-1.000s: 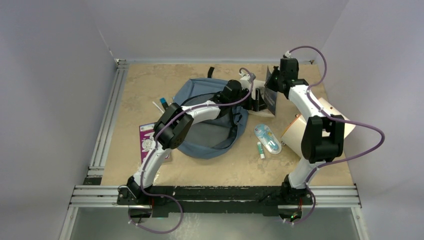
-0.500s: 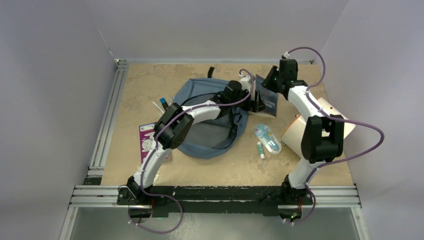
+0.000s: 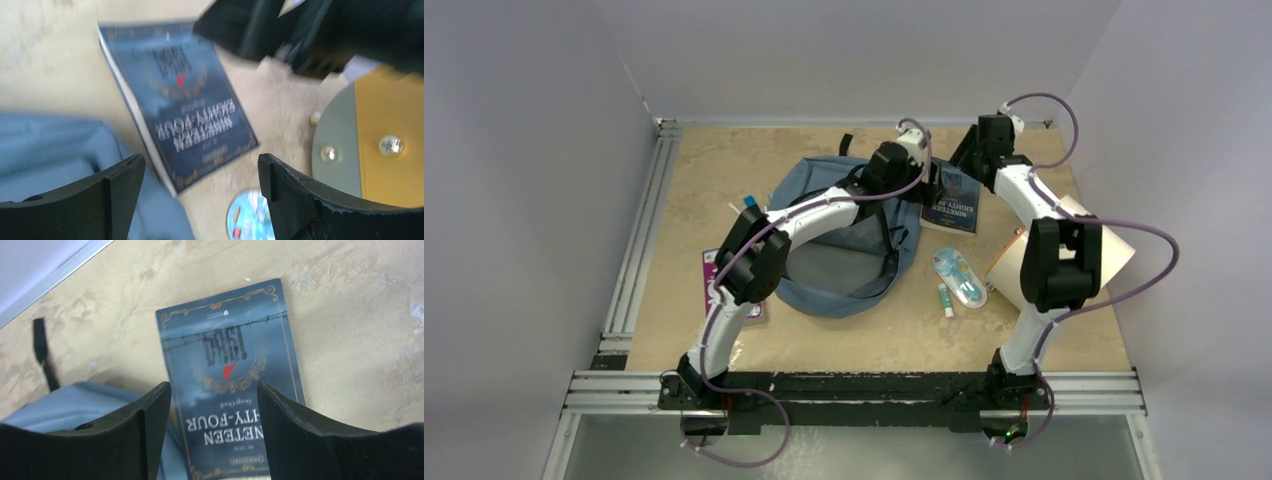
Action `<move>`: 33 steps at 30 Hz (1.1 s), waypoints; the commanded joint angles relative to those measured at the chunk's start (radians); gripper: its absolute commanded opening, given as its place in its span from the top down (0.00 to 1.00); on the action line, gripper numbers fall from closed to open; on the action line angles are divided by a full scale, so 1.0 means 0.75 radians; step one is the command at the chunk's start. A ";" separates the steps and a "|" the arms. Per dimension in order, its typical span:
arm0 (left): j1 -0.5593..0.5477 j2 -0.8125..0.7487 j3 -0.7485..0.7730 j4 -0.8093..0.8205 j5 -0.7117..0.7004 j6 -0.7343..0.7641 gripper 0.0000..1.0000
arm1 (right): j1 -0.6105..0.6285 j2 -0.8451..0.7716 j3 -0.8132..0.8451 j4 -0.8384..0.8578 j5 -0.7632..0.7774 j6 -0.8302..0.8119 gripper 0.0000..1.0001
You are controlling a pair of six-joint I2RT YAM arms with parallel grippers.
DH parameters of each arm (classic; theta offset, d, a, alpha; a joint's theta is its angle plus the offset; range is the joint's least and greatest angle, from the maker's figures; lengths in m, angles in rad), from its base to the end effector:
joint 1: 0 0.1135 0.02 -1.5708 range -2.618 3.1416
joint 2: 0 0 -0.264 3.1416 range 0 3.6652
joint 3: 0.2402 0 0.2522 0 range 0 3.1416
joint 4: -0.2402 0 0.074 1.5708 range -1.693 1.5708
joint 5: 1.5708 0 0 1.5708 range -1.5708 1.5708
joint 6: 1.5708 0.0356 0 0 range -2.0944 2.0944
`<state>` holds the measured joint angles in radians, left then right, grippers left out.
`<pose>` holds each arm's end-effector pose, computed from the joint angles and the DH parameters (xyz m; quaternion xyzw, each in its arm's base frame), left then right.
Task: Pack the student bag
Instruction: Pick up the book from the center of the board.
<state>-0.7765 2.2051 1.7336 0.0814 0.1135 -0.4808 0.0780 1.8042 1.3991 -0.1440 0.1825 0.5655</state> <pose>0.3703 -0.3695 0.2267 0.1534 0.8157 -0.3649 0.4218 0.4220 0.0265 0.2720 0.2529 0.8323 0.0786 0.4870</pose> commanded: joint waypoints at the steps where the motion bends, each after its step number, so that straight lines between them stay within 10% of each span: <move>1: 0.012 0.173 0.387 -0.191 -0.056 0.146 0.17 | -0.024 0.125 0.121 -0.020 0.157 0.059 0.33; 11: 0.051 0.526 0.793 -0.262 -0.031 0.223 0.19 | -0.102 0.346 0.283 -0.066 0.092 0.082 0.32; 33: 0.078 0.679 0.764 -0.255 0.173 0.166 0.42 | -0.188 0.369 0.256 -0.049 -0.035 0.043 0.31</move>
<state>-0.7162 2.6732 2.3043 -0.0944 0.1795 -0.3313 -0.0570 2.1017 1.5784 -0.1890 0.1825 0.6090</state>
